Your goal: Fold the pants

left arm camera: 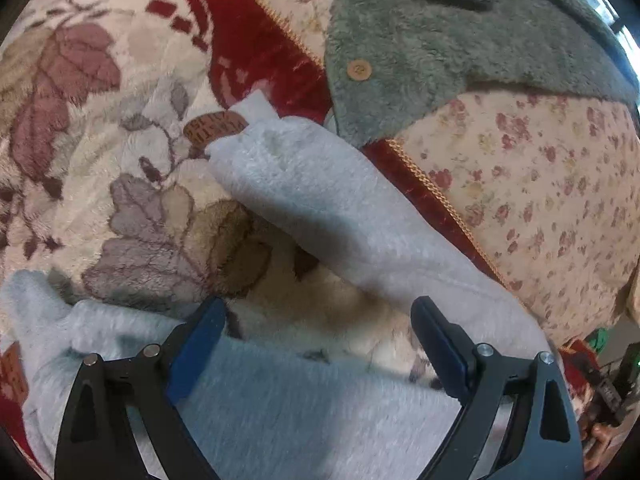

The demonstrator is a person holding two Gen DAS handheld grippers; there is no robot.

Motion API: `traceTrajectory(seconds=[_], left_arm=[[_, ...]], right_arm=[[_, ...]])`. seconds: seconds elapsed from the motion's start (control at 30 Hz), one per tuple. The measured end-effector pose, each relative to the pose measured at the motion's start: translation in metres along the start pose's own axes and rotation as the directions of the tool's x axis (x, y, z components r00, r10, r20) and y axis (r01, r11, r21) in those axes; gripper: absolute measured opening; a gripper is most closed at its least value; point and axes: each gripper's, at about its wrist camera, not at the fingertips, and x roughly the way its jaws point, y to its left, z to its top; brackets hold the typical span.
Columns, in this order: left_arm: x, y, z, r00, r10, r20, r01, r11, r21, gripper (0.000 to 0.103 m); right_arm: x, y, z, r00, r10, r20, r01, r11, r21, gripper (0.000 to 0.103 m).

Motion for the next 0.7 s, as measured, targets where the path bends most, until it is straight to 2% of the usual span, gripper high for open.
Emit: traceTrajectory(seconds=[0.07, 0.2, 0.4, 0.5, 0.6, 0.7], left_arm=[[0.004, 0.002, 0.005, 1.0, -0.001, -0.01, 0.001, 1.0, -0.021, 0.094], [0.009, 0.002, 0.012, 1.0, 0.0, -0.015, -0.001, 0.999, -0.042, 0.094], [0.02, -0.007, 0.023, 0.999, 0.025, -0.026, -0.027, 0.998, -0.049, 0.094], [0.028, -0.009, 0.027, 0.998, 0.036, -0.047, -0.039, 0.997, -0.06, 0.094], [0.033, -0.012, 0.029, 0.998, 0.035, -0.047, -0.038, 0.998, -0.054, 0.094], [0.039, -0.011, 0.034, 0.998, 0.004, -0.059, -0.008, 0.998, -0.064, 0.094]], right_arm=[[0.011, -0.007, 0.008, 1.0, -0.008, -0.022, 0.007, 0.999, -0.041, 0.079], [0.033, -0.022, 0.022, 0.995, -0.042, -0.092, 0.024, 0.981, -0.193, 0.079], [0.052, -0.053, 0.027, 0.989, -0.027, -0.148, -0.005, 0.977, -0.213, 0.079], [0.06, -0.048, 0.026, 0.985, -0.006, -0.17, -0.041, 0.962, -0.271, 0.079], [0.071, -0.037, 0.028, 0.984, -0.025, -0.177, -0.043, 0.929, -0.368, 0.079], [0.088, -0.032, 0.031, 0.973, -0.031, -0.229, -0.069, 0.907, -0.416, 0.079]])
